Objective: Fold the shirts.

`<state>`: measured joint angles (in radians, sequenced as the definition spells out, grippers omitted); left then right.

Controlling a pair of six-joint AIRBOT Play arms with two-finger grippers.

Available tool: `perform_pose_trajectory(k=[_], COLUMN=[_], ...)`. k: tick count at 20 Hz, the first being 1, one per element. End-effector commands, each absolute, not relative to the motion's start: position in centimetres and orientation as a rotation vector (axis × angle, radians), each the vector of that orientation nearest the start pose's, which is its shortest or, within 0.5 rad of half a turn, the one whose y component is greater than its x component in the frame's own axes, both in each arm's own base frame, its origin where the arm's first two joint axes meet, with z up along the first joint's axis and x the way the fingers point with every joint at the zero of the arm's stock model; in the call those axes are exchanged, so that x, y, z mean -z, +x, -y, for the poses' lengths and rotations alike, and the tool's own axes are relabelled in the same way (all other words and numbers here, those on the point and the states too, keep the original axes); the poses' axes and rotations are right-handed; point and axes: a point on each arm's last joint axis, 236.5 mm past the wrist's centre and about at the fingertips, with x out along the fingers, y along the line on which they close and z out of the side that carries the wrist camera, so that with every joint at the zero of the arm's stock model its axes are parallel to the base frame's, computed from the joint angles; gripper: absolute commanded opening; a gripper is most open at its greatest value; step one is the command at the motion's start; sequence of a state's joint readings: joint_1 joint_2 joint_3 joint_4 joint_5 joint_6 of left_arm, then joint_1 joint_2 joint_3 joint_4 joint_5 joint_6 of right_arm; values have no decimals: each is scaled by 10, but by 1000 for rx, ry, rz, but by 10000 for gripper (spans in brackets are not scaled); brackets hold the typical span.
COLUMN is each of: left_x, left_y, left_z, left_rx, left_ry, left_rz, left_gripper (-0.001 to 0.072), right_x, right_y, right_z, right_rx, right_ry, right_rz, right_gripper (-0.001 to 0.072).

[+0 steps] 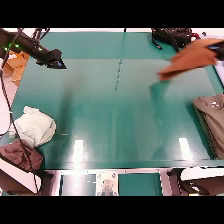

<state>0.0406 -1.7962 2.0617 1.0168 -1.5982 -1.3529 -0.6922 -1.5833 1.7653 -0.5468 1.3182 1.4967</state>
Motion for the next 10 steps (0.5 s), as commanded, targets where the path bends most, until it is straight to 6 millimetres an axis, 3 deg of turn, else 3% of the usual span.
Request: perform_pose_trajectory(k=[1,3,5,7,10], left_x=[-102,-102,-102,-102,-102], left_y=[486,486,486,486,483], left_z=[104,104,105,105,106], left_rx=[577,578,577,579,586], left_ry=[-198,-198,-200,-202,-203], left_rz=[-1225,-1226,-1227,-1227,-1235], left_gripper=[25,26,25,25,26], right_x=[-199,-191,-190,-183,-144], right_y=[410,363,325,293,232], right_z=[260,301,322,330,328], right_rx=[81,217,321,421,629], right_ry=[1078,1090,1098,1102,1100], right_rz=[-625,-630,-641,-694,-940], right_gripper=[11,11,11,11,11])
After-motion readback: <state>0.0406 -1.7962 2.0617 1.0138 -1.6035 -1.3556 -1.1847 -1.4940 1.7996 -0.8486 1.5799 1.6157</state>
